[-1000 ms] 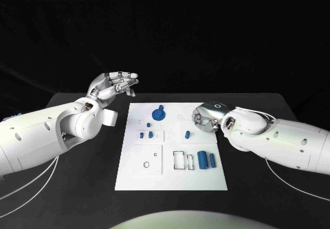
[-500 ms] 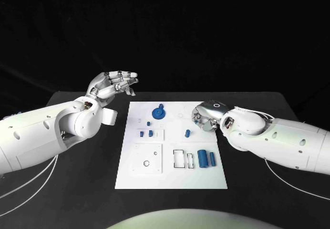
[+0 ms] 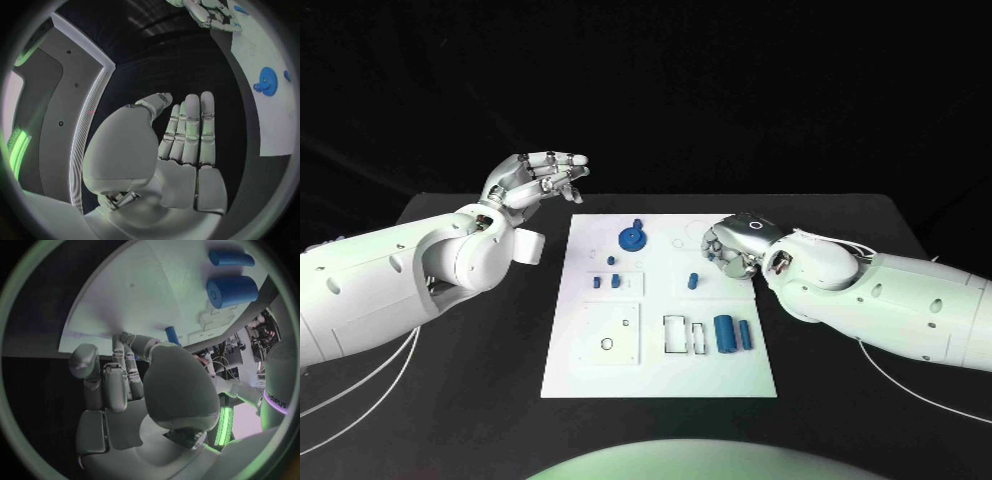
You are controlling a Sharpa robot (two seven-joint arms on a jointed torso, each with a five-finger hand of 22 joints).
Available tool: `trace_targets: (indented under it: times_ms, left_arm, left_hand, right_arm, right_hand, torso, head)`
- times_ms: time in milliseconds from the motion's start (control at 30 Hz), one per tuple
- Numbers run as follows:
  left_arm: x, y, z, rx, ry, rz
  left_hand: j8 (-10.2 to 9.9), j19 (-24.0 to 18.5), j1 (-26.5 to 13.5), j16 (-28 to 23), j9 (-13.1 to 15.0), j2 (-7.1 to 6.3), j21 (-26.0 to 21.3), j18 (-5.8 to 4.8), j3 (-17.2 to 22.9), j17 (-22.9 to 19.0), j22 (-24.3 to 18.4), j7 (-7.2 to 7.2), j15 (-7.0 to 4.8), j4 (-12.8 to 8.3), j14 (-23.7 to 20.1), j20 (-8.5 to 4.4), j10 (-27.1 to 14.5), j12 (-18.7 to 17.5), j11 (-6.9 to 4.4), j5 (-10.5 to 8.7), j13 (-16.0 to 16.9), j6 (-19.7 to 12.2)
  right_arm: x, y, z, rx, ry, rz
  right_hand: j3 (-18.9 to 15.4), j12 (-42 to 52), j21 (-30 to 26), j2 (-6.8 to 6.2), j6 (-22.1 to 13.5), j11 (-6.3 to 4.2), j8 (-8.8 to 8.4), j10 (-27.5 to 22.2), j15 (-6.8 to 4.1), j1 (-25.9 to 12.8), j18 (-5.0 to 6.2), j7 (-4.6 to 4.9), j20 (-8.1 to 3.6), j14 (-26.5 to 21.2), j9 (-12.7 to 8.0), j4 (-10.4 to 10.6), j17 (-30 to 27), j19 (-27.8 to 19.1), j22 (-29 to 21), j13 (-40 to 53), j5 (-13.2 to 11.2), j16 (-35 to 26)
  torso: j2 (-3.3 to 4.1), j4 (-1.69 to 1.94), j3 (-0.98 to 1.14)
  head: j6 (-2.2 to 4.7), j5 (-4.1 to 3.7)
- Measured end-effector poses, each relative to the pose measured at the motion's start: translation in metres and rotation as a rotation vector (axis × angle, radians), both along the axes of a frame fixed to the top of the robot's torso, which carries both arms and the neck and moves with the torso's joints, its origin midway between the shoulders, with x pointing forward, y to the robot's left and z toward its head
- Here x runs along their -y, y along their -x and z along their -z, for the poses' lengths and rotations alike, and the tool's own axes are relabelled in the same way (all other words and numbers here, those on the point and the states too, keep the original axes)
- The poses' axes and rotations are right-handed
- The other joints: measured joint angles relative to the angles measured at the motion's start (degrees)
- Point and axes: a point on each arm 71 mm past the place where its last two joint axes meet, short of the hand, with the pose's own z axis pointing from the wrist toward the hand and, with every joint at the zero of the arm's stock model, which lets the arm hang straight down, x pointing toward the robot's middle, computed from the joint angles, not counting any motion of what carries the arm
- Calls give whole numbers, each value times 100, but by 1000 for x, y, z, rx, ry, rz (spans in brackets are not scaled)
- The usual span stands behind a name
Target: Assemble the parts on the task board
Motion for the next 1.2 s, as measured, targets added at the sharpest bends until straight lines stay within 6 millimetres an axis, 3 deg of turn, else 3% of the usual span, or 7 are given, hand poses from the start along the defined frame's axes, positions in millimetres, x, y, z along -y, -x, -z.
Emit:
trace_targets:
  times_ms: [367, 867, 1033, 1200]
  left_arm:
    - [0, 0, 1, -10, -2, 3]
    - [1, 0, 1, -16, -3, 7]
    - [1, 0, 1, -18, -3, 9]
    - [4, 0, 2, -19, -1, 14]
  left_hand:
    - [0, 0, 0, -44, -6, 0, -23, 0, -16, -30, -25, 0, 41, -16, -41, 0, -103, 0, 21, 0, -25, 0]
    - [0, 0, 0, -64, -11, 0, -70, -1, -15, -49, -42, 22, 41, -49, -82, 0, -183, 0, 61, 0, -43, -22]
    - [0, 0, 0, -64, -11, 0, -70, -1, -15, -54, -42, 22, 41, -49, -82, 0, -204, 0, 40, 0, -43, -22]
    - [0, 0, 0, -86, -16, 0, -70, 0, -15, -55, -42, 42, 62, -49, -103, 0, -225, 0, 61, 0, -48, -42]
  right_arm:
    - [3, 4, -5, 29, -31, -1]
    - [0, 15, -27, 77, -94, -26]
    - [-13, 28, -35, 74, -133, -68]
    - [-40, 45, -41, 61, -183, -135]
  right_hand:
    - [15, -17, 0, 0, -1, 1, -14, 0, 0, 0, 0, -1, 0, 0, 5, -15, -5, 0, 10, 0, -1, 0]
    - [31, -40, 22, -4, -4, 20, 5, 20, 1, 1, 0, -3, 0, 0, 18, 1, -5, -1, 23, -3, -14, 0]
    - [31, -46, 22, -4, -2, 20, 5, 20, 1, 1, 0, 1, 0, 0, 35, 1, -4, -1, 23, -3, -24, -1]
    - [31, -48, 22, -29, 0, 20, 4, 20, 1, -23, 1, 3, 0, 0, 35, 1, -8, -1, 18, 4, -32, -1]
  torso:
    - [-2, -6, -7]
    - [-5, -11, -3]
    - [-3, -14, -2]
    - [-3, -15, -1]
  head:
    - [21, 6]
    - [58, 10]
    - [53, 53]
    - [35, 143]
